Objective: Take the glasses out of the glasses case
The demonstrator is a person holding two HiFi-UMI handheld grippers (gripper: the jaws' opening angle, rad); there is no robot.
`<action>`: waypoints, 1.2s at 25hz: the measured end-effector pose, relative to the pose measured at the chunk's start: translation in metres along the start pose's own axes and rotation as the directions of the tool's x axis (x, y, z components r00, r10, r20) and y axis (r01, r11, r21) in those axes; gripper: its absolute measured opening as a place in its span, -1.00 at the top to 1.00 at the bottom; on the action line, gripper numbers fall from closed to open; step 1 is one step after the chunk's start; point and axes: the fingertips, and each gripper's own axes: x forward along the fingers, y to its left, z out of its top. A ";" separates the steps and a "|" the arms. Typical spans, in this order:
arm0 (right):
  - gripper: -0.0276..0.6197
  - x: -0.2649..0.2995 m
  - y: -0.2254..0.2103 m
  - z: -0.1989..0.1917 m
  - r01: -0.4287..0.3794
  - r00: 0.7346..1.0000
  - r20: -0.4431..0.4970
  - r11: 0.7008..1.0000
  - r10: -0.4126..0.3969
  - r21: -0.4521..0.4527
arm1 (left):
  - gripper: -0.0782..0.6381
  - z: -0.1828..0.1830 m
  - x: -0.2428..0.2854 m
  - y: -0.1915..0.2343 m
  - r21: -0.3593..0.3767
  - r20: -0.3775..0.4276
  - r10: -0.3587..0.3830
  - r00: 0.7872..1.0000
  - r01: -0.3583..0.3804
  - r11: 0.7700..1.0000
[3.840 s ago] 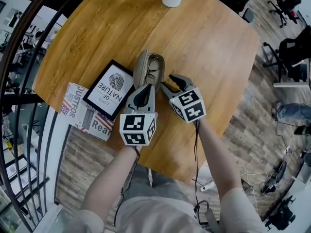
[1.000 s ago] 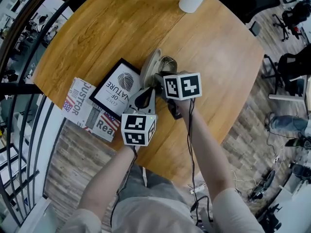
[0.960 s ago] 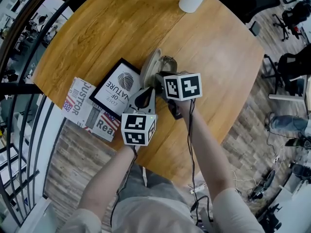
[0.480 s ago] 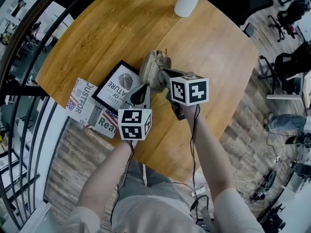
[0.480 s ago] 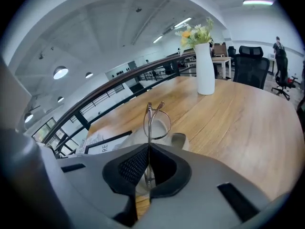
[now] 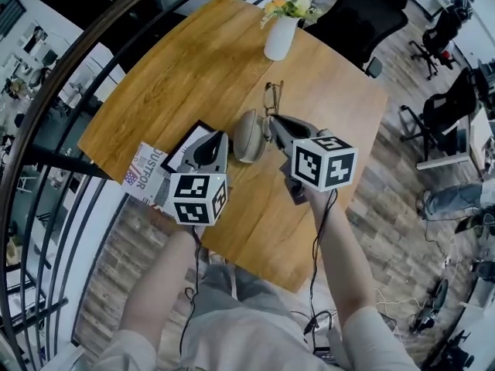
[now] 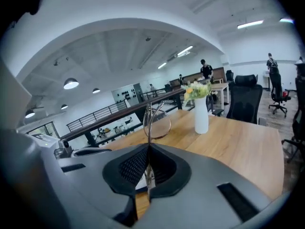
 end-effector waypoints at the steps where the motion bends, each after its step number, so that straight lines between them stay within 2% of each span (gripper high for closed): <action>1: 0.82 -0.015 0.007 0.014 0.001 0.999 0.038 1.000 -0.001 -0.013 | 0.73 0.015 -0.009 -0.004 0.015 0.017 -0.007 1.000 0.007 1.000; 4: 0.82 -0.064 0.031 0.056 0.012 0.988 0.154 0.997 -0.001 -0.075 | 0.73 0.064 -0.038 -0.016 0.056 0.081 -0.028 0.996 0.024 0.998; 8: 0.82 -0.122 0.066 0.096 0.035 0.960 0.279 0.989 0.008 -0.147 | 0.73 0.119 -0.077 -0.030 0.139 0.164 -0.051 0.985 0.028 0.990; 12: 0.82 -0.172 0.096 0.121 0.050 0.930 0.367 0.978 0.028 -0.201 | 0.74 0.159 -0.118 -0.044 0.205 0.226 -0.070 0.972 0.022 0.978; 15: 0.82 -0.212 0.120 0.135 0.065 0.896 0.442 0.970 0.047 -0.236 | 0.73 0.181 -0.149 -0.054 0.246 0.247 -0.079 0.966 0.016 0.969; 19: 0.82 -0.263 0.146 0.143 0.080 0.855 0.514 0.962 0.069 -0.262 | 0.73 0.203 -0.191 -0.069 0.304 0.282 -0.093 0.955 0.003 0.953; 22: 0.82 -0.288 0.158 0.140 0.085 0.840 0.537 0.959 0.077 -0.269 | 0.74 0.213 -0.218 -0.073 0.318 0.333 -0.080 0.939 -0.032 0.948; 26: 0.82 -0.313 0.161 0.128 0.101 0.823 0.565 0.966 0.052 -0.237 | 0.74 0.216 -0.248 -0.079 0.334 0.389 -0.064 0.919 -0.076 0.939; 30: 0.82 -0.331 0.156 0.102 0.106 0.815 0.579 0.977 0.020 -0.184 | 0.73 0.203 -0.269 -0.085 0.369 0.405 -0.066 0.912 -0.097 0.924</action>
